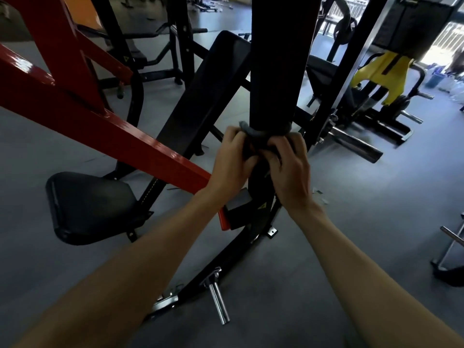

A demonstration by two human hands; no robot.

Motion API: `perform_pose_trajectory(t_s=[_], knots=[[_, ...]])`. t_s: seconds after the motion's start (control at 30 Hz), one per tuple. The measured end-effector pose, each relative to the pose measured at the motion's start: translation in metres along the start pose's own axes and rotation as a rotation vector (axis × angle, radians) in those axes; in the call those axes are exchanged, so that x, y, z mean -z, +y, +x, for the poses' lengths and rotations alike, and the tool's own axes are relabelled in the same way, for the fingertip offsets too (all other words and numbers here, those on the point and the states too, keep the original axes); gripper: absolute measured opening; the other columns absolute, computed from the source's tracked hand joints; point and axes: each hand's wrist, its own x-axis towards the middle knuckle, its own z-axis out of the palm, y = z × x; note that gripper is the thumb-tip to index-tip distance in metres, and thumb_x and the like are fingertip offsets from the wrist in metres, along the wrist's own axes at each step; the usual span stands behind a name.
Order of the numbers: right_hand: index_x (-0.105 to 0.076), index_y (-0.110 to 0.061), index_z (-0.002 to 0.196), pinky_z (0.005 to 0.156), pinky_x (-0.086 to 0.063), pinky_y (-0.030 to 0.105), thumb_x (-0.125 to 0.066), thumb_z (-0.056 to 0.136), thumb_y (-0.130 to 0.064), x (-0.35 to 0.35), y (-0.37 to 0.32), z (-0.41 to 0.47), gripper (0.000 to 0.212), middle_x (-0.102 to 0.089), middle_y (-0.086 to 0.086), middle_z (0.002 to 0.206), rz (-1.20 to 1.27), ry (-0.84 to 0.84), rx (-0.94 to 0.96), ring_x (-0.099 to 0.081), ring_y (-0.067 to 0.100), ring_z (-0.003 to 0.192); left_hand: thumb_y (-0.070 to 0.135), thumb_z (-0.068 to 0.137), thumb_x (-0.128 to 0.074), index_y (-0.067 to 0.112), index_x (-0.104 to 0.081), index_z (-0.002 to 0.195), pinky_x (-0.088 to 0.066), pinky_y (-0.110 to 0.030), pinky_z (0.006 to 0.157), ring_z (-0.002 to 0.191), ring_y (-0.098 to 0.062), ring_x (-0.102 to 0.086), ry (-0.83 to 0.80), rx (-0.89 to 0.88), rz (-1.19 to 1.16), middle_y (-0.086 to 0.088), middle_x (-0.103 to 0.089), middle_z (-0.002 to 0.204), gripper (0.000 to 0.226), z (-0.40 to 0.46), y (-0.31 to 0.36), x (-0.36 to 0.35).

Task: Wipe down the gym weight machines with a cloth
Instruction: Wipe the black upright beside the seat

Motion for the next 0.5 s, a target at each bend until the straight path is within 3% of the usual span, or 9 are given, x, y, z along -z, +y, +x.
perform_pose_trajectory(t_s=[0.1, 0.2, 0.33, 0.43, 0.5], knots=[[-0.066, -0.004, 0.100, 0.083, -0.042, 0.017, -0.065, 0.096, -0.014, -0.016, 0.020, -0.026, 0.011, -0.055, 0.013, 0.110, -0.043, -0.021, 0.018, -0.053, 0.025, 0.100, 0.006, 0.088, -0.073, 0.002, -0.058, 0.117, -0.057, -0.038, 0.088, 0.101, -0.017, -0.056, -0.075, 0.044, 0.038, 0.000, -0.044, 0.123, 0.033, -0.015, -0.020, -0.013], [-0.068, -0.002, 0.100, 0.081, -0.051, 0.031, -0.068, 0.093, -0.011, -0.033, 0.042, -0.056, 0.012, -0.059, 0.017, 0.108, -0.084, -0.063, -0.010, -0.055, 0.030, 0.100, 0.009, 0.088, -0.074, 0.001, -0.058, 0.126, -0.055, -0.037, 0.095, 0.107, -0.016, -0.054, -0.131, 0.147, 0.064, -0.005, -0.047, 0.130, 0.042, -0.032, -0.039, -0.031], [-0.071, 0.000, 0.097, 0.076, -0.056, 0.043, -0.067, 0.089, -0.004, -0.049, 0.068, -0.081, 0.010, -0.063, 0.021, 0.101, -0.092, -0.099, -0.032, -0.062, 0.039, 0.092, 0.010, 0.087, -0.075, -0.002, -0.059, 0.122, -0.051, -0.027, 0.092, 0.099, -0.013, -0.054, -0.144, 0.233, 0.090, -0.010, -0.051, 0.125, 0.040, -0.047, -0.057, -0.054], [-0.071, 0.000, 0.097, 0.078, -0.056, 0.040, -0.067, 0.089, 0.001, -0.055, 0.078, -0.097, 0.009, -0.064, 0.019, 0.102, -0.055, -0.159, -0.079, -0.063, 0.037, 0.091, 0.011, 0.086, -0.077, -0.003, -0.059, 0.124, -0.046, -0.020, 0.091, 0.104, -0.017, -0.057, -0.172, 0.263, 0.149, -0.012, -0.052, 0.126, 0.043, -0.057, -0.068, -0.067], [-0.070, 0.001, 0.094, 0.083, -0.051, 0.023, -0.066, 0.088, 0.007, -0.056, 0.078, -0.101, 0.009, -0.064, 0.017, 0.103, 0.009, -0.174, -0.117, -0.063, 0.030, 0.090, 0.014, 0.086, -0.078, -0.002, -0.059, 0.127, -0.050, -0.027, 0.096, 0.111, -0.021, -0.058, -0.196, 0.278, 0.177, -0.012, -0.053, 0.129, 0.048, -0.060, -0.075, -0.072]])
